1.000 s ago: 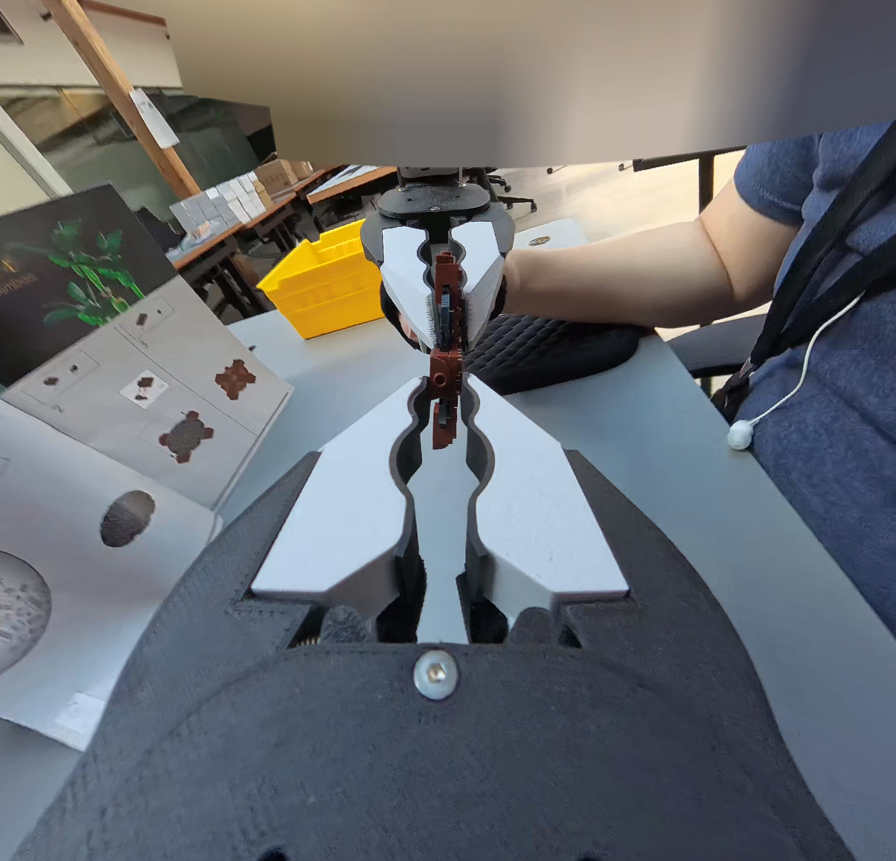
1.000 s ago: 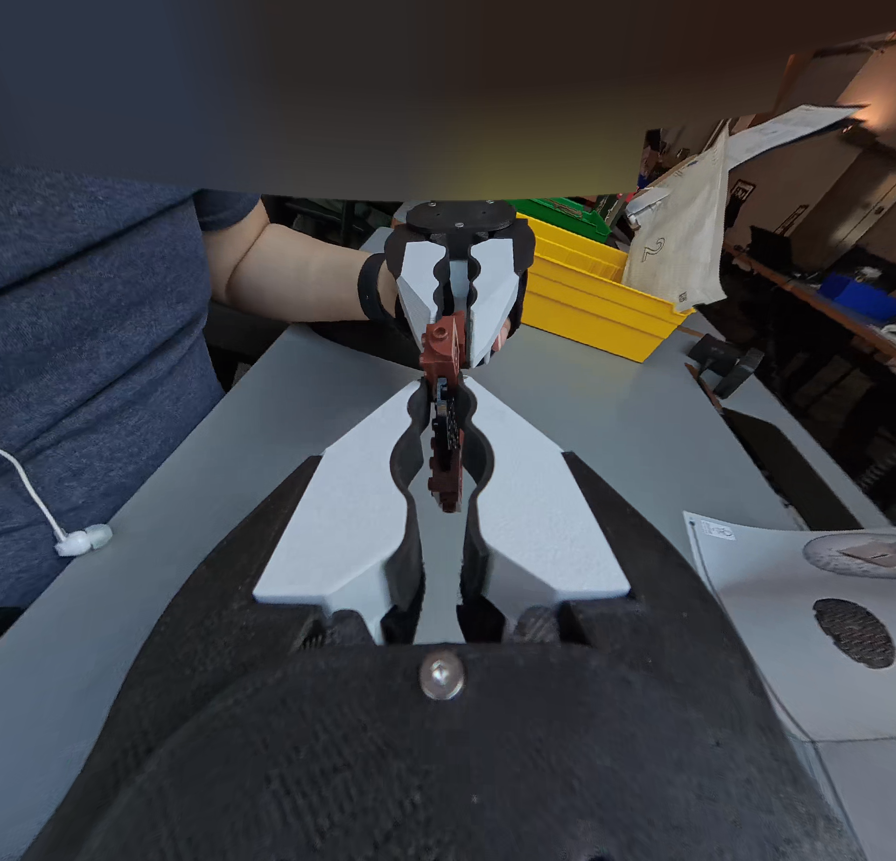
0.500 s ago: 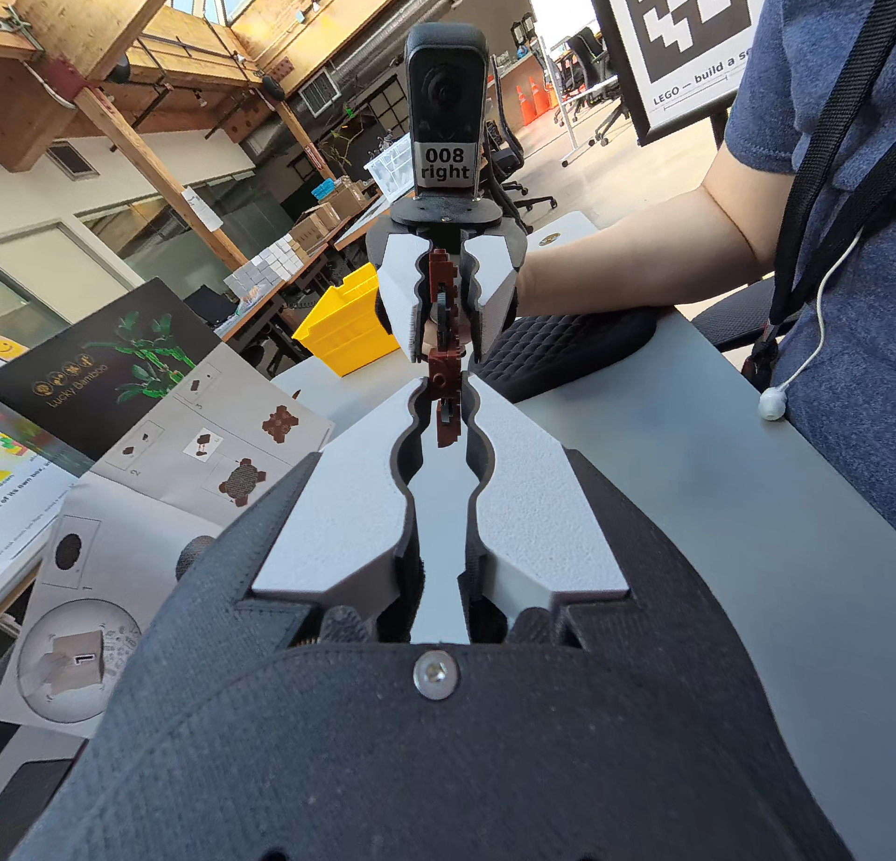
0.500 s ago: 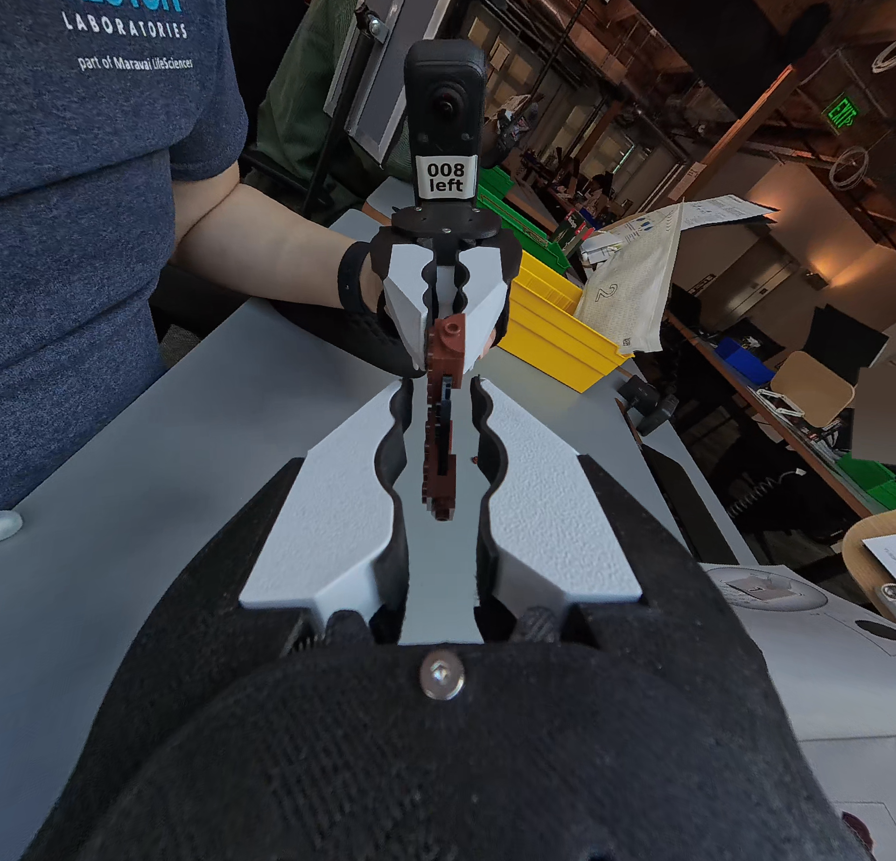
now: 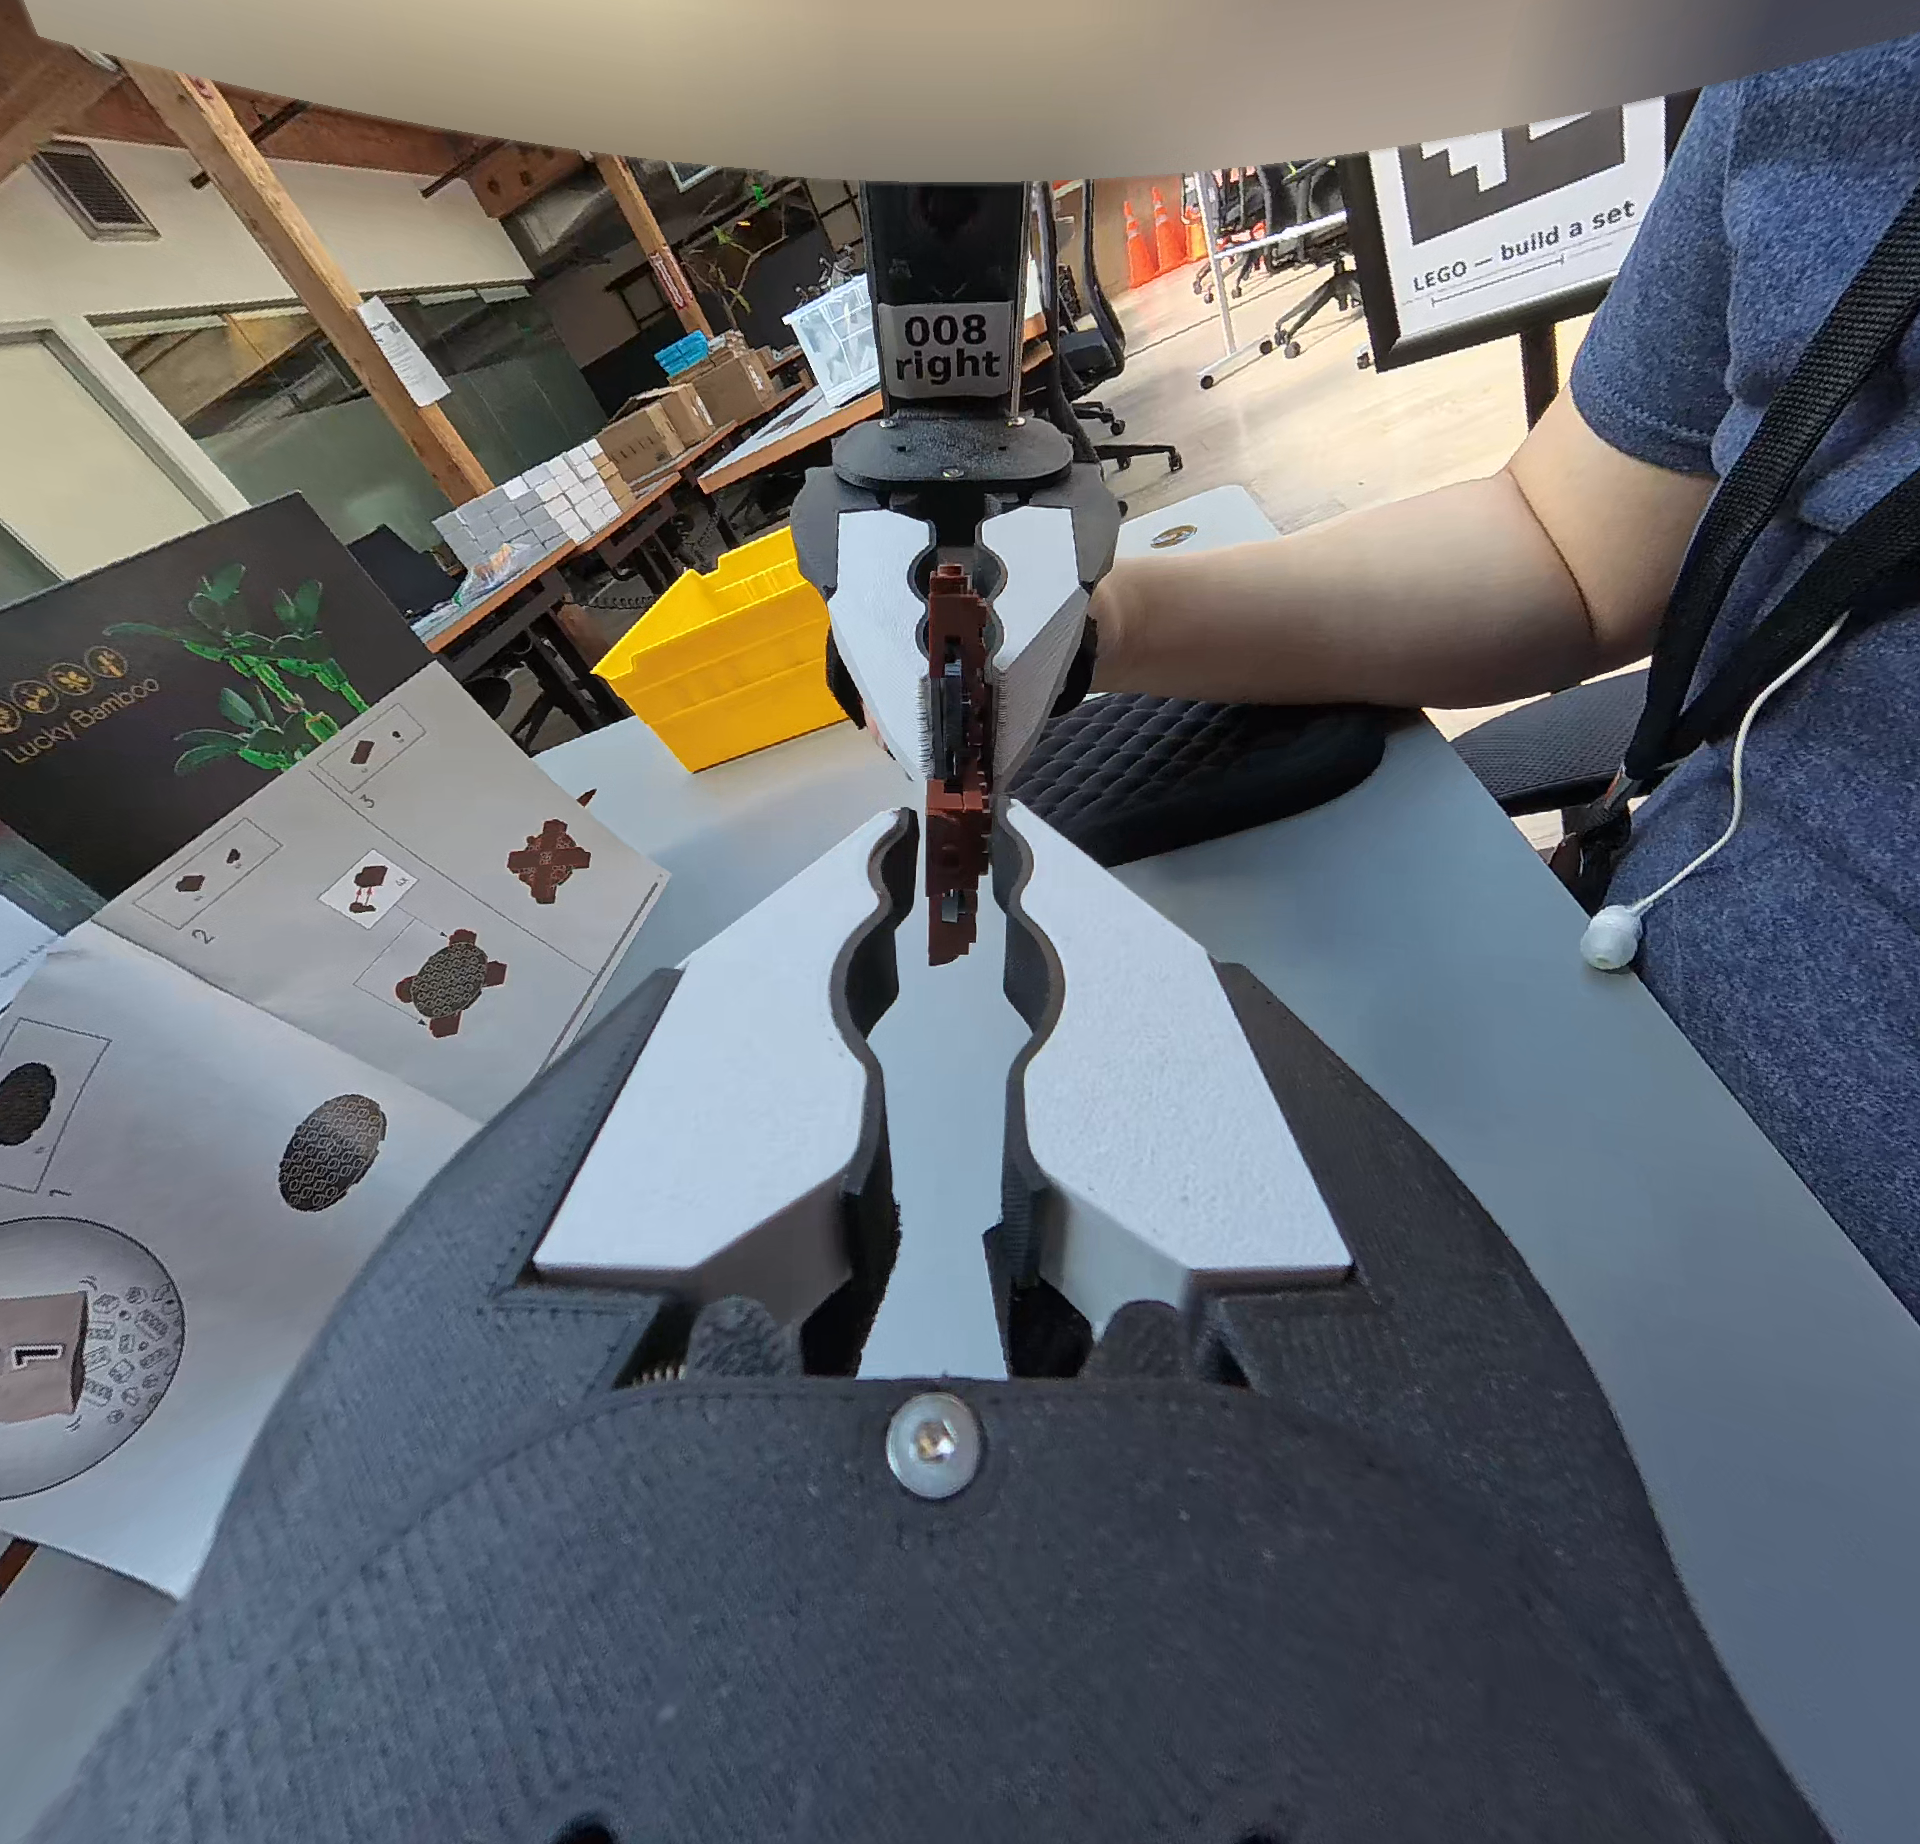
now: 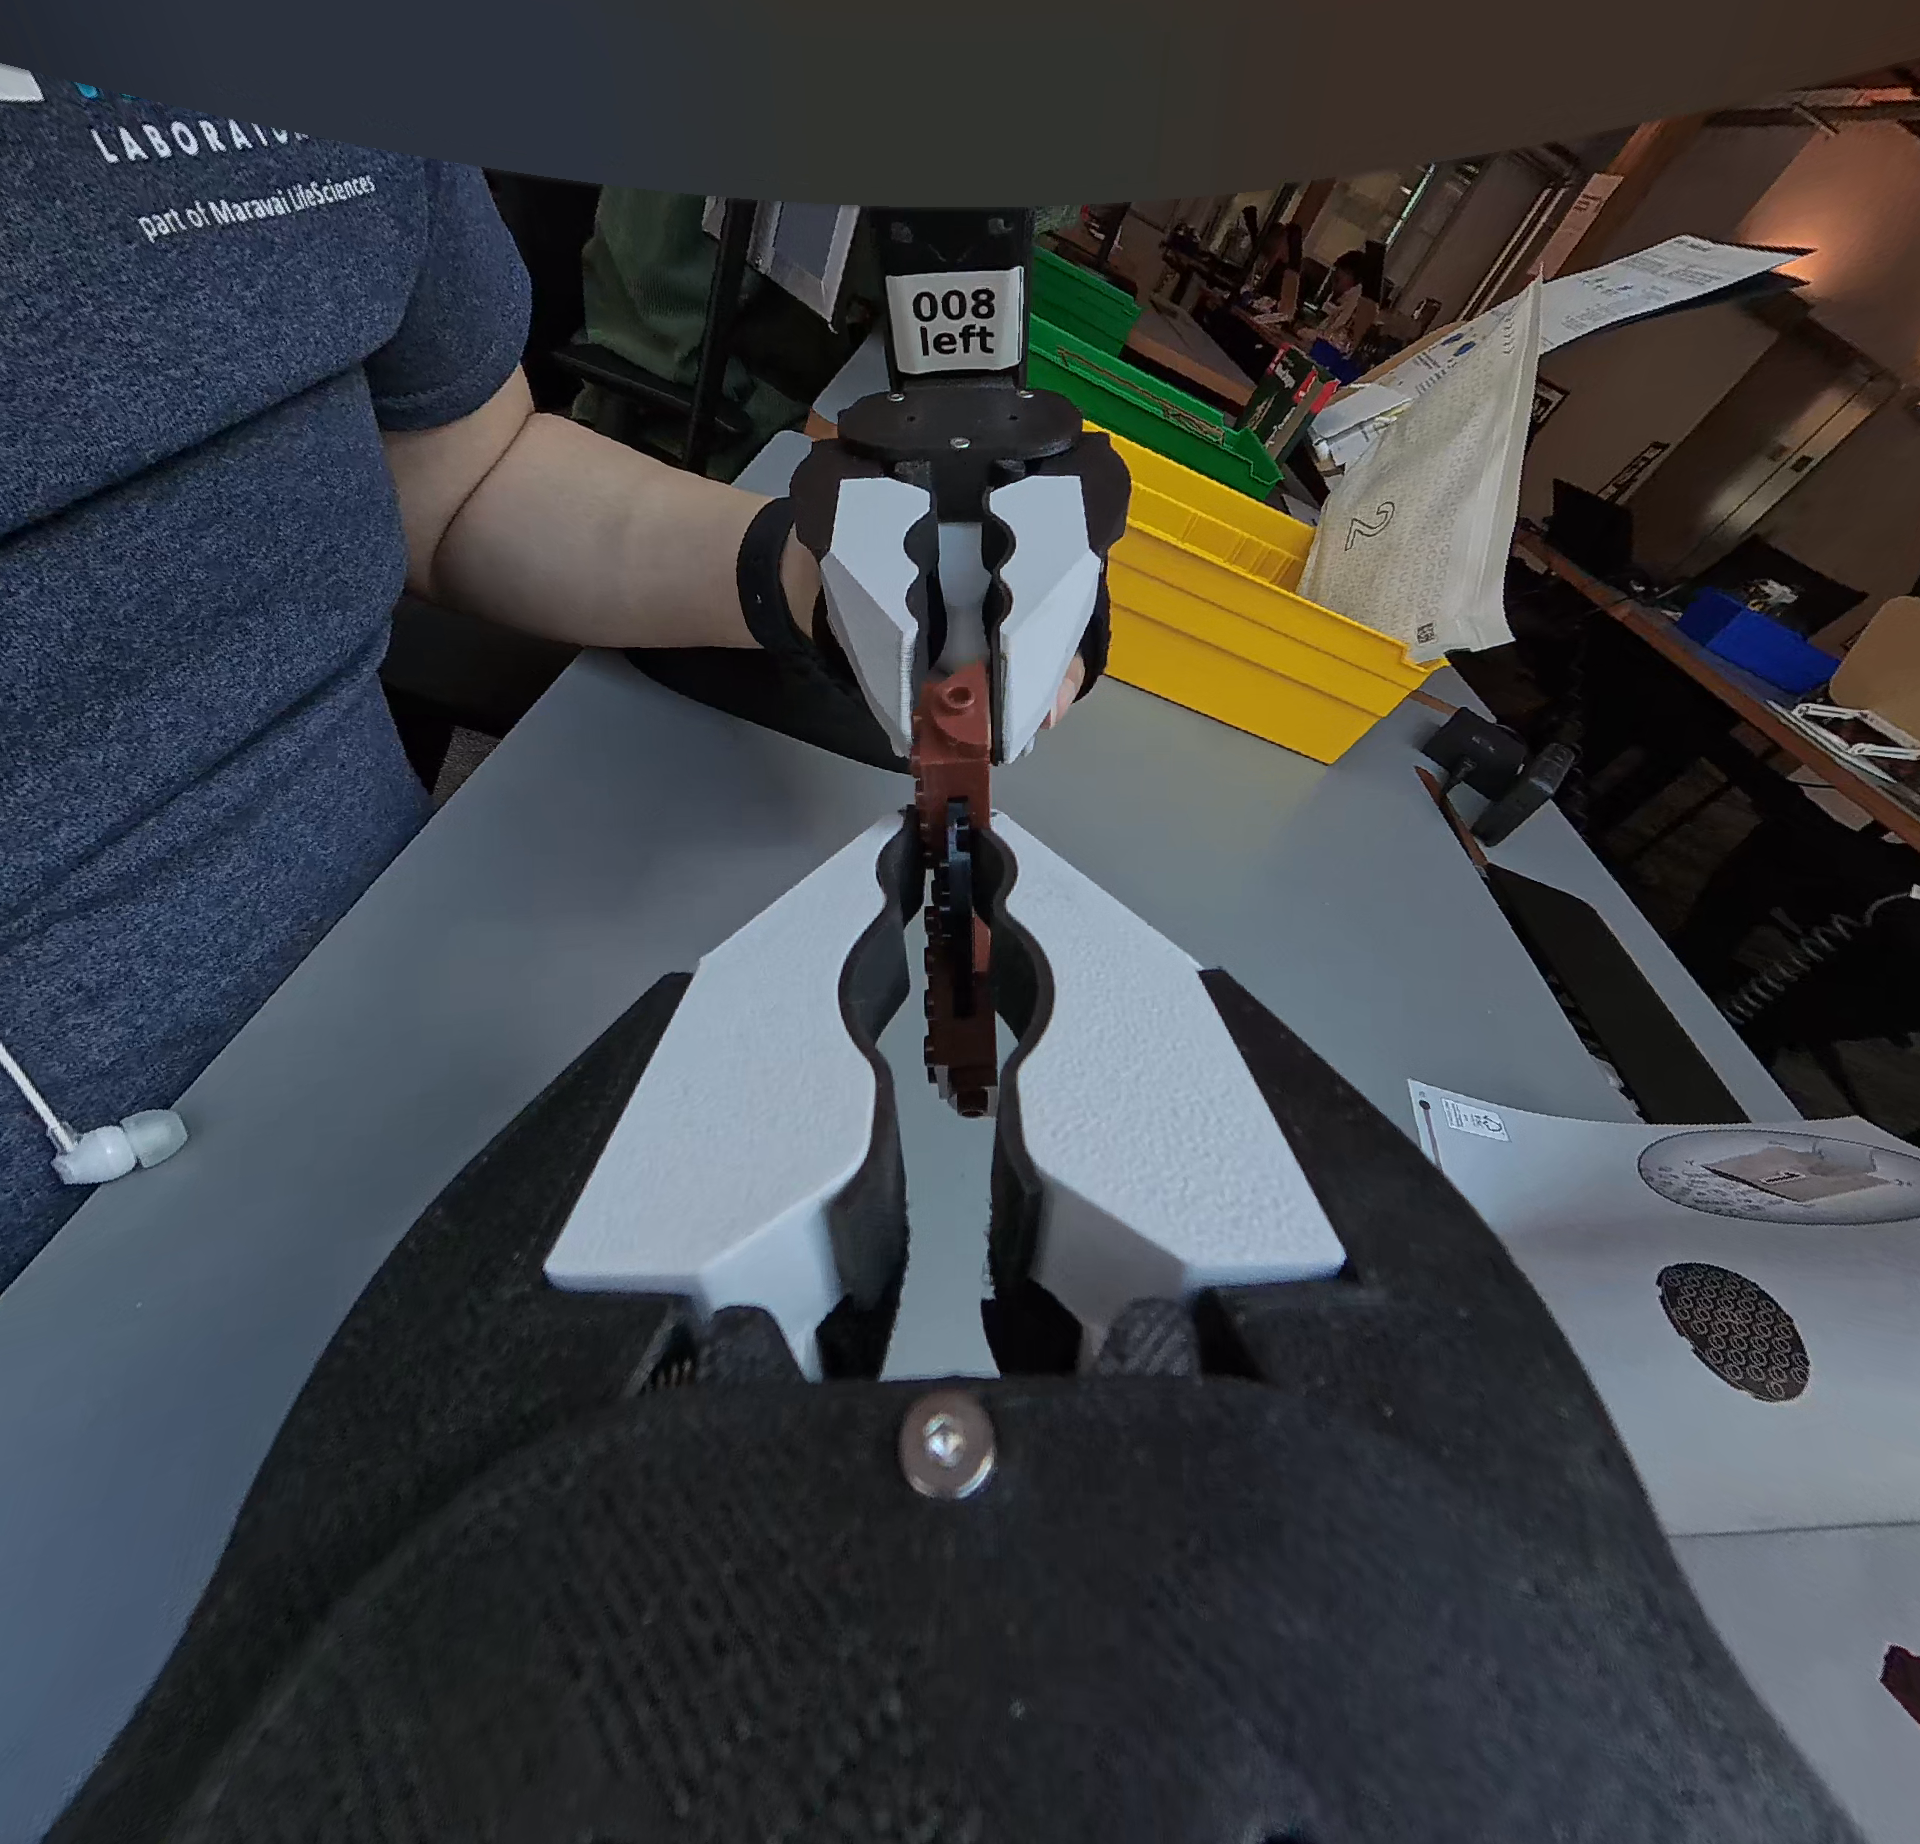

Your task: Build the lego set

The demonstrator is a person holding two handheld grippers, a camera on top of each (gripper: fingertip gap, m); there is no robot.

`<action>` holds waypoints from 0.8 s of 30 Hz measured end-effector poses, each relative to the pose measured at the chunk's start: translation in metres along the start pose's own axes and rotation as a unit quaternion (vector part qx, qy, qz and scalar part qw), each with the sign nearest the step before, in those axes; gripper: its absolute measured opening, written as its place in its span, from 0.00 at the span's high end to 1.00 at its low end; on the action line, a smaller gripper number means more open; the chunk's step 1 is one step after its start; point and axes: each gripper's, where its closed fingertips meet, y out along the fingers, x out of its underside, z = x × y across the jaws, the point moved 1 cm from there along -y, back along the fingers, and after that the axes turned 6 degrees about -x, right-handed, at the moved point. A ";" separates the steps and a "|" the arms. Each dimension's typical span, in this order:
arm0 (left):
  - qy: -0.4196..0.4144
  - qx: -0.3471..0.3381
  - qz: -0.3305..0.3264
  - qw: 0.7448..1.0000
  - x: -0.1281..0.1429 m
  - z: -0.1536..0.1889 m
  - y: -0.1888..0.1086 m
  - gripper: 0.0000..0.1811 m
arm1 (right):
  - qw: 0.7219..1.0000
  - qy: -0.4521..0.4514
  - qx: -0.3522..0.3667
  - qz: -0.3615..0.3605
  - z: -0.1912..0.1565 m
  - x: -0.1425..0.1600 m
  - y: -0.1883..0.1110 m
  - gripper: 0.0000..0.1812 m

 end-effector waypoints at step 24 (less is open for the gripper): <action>0.004 -0.002 -0.006 1.000 -0.002 0.000 0.000 0.92 | 1.000 0.015 -0.006 0.010 0.001 0.000 0.000 0.96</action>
